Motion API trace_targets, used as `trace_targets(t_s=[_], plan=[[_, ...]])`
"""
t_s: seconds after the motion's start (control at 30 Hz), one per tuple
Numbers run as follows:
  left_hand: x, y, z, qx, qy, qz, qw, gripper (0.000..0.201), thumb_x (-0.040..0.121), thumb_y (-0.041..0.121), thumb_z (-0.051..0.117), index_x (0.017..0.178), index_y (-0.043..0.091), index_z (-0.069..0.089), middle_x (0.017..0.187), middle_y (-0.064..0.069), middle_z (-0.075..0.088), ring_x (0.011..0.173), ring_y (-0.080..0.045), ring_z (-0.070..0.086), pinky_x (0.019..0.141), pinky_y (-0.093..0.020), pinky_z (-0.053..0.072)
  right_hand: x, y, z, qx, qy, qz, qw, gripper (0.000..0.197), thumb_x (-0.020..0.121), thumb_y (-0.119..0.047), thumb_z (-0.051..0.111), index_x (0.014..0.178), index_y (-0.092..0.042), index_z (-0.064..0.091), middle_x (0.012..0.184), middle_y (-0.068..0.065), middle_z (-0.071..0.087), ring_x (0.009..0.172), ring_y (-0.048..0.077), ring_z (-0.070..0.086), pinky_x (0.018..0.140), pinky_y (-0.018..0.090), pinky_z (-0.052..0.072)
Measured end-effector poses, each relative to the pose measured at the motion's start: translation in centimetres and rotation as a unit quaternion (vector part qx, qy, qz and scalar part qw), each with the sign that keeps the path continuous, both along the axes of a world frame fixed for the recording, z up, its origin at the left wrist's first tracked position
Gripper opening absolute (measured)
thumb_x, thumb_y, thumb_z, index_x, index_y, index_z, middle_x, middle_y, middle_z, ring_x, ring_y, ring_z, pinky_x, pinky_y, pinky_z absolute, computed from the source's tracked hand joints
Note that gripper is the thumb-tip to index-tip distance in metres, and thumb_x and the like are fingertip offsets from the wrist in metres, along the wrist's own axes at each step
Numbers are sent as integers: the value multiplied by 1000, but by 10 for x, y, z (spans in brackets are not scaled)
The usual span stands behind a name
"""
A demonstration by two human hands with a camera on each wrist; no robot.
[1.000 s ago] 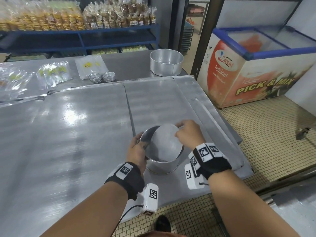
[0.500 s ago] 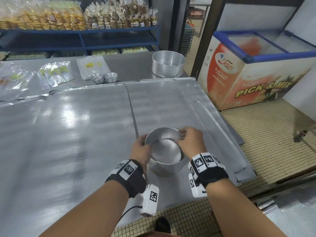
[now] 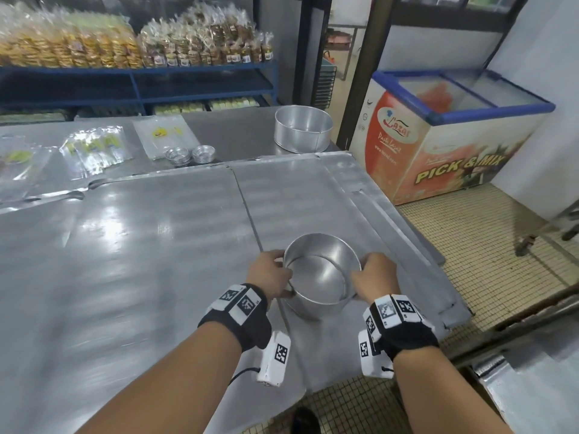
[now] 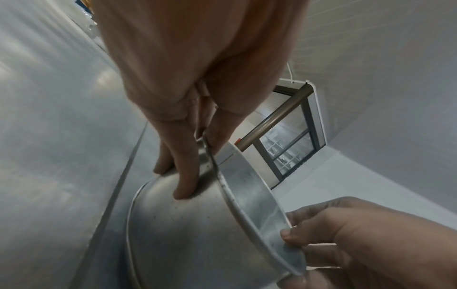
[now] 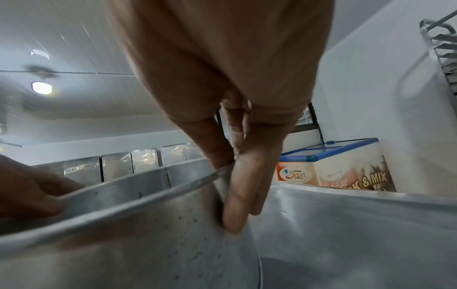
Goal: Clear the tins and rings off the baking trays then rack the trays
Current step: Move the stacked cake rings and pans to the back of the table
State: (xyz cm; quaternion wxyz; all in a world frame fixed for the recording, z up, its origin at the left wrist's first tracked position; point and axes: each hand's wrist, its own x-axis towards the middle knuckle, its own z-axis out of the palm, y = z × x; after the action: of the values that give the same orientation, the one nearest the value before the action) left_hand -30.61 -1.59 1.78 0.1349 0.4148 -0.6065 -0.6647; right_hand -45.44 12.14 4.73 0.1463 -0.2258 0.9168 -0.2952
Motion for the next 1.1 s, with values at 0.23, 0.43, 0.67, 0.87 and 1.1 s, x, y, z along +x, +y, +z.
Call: trace_targets(t_s=[0.23, 0.43, 0.67, 0.87, 1.1], plan=[[11, -33, 19, -15, 127, 67, 990, 58, 85, -21, 49, 130, 13, 59, 122, -7, 69, 97, -30, 66, 58, -36, 58, 22, -33, 21, -119, 56, -10, 991, 21, 75, 7, 52, 84, -2, 68, 78, 9, 69, 76, 32, 67, 68, 48, 59], [3, -84, 24, -104, 171, 118, 973, 75, 75, -24, 56, 122, 34, 66, 121, 9, 72, 114, -18, 66, 96, -52, 56, 9, -92, 37, -192, 52, -6, 980, 26, 81, 6, 55, 95, -14, 60, 90, -1, 62, 85, 20, 60, 77, 40, 57], [-45, -172, 26, -184, 169, 182, 951, 80, 77, -22, 46, 126, 38, 65, 122, 19, 70, 120, -21, 64, 99, -46, 54, -54, -200, 35, -209, 65, 84, 972, 21, 83, 5, 57, 100, -7, 55, 92, 0, 57, 86, 17, 52, 75, 21, 36], [-112, -278, 20, -275, 94, 221, 931, 77, 84, -21, 47, 139, 33, 54, 131, 16, 60, 119, 2, 53, 101, -15, 48, -137, -327, 7, -241, 44, 144, 959, 18, 84, 4, 57, 98, -6, 52, 91, -1, 58, 86, 20, 54, 72, 21, 35], [-179, -390, -7, -342, 59, 219, 912, 78, 82, -20, 45, 146, 24, 53, 139, 10, 61, 120, 11, 48, 92, -4, 46, -207, -448, -35, -288, 39, 149, 945, 21, 81, 6, 58, 97, -7, 52, 84, 1, 60, 79, 23, 60, 72, 26, 46]])
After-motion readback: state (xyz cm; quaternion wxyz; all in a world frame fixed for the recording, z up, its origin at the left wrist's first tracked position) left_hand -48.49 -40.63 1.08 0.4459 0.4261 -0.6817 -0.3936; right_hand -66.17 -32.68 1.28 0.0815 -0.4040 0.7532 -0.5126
